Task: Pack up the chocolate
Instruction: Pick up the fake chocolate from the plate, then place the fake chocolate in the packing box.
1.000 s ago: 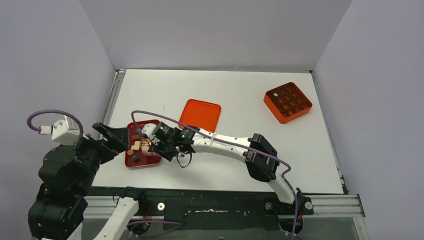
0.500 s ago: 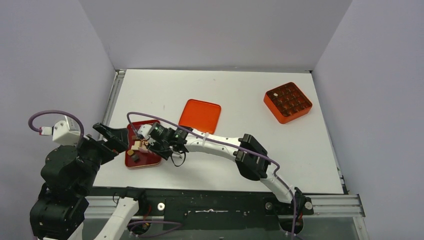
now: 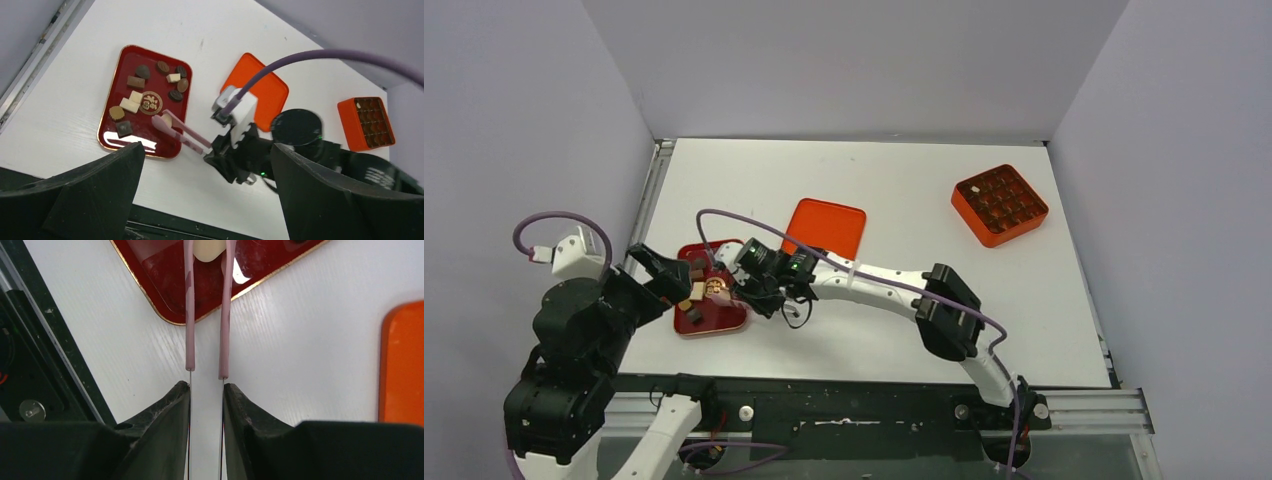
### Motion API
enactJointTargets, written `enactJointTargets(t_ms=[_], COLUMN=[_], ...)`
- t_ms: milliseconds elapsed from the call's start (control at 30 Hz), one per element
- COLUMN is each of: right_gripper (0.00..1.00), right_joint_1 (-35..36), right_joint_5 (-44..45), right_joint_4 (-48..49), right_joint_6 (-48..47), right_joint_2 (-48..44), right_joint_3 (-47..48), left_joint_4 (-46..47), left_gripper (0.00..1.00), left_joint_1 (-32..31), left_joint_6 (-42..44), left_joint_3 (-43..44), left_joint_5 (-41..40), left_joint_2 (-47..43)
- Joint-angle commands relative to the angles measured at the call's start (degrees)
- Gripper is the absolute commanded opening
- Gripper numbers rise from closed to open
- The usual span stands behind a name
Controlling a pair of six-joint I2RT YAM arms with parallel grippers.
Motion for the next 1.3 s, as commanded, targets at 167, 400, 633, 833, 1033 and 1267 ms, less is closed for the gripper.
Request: enactJointTargets(t_ms=[167,400,633,833,1033,1267], right_gripper=[0.25,0.25,0.25,0.25,0.25,0.26], right_joint_1=[-7.51,-14.1,-25.69,-37.31,-50.71,-61.18], right_joint_5=[-3.51,2.02,5.82,6.5,9.02,9.81], right_joint_4=[4.9,-0.51,-8.81,-14.41,-17.58,-18.6], right_joint_6=[6.85,7.08,6.89,6.38,6.47,6.72], right_joint_2=[-19.14,-29.04,-36.6,-40.01,-40.42,-37.69], right_joint_3=[-11.45,-17.2,-19.82,-21.18,-22.56,-23.38], left_joint_4=[1.43,8.06,14.07,17.9,22.92,28.05], left_gripper=[0.97,0.97,0.97,0.97,0.97,0.97], left_joint_1=[-0.22,-0.35,-0.52,-3.29,-10.29,-10.73], left_joint_6=[-1.35,-0.07,2.95,6.44,9.85,8.2], left_joint_3=[-10.2,-20.33,-29.1,-31.86,-32.72,-36.32], left_joint_5=[10.14,20.8,25.65,25.19,23.05,16.57], left_joint_2=[2.64,2.18,2.5,8.51,14.63,14.0])
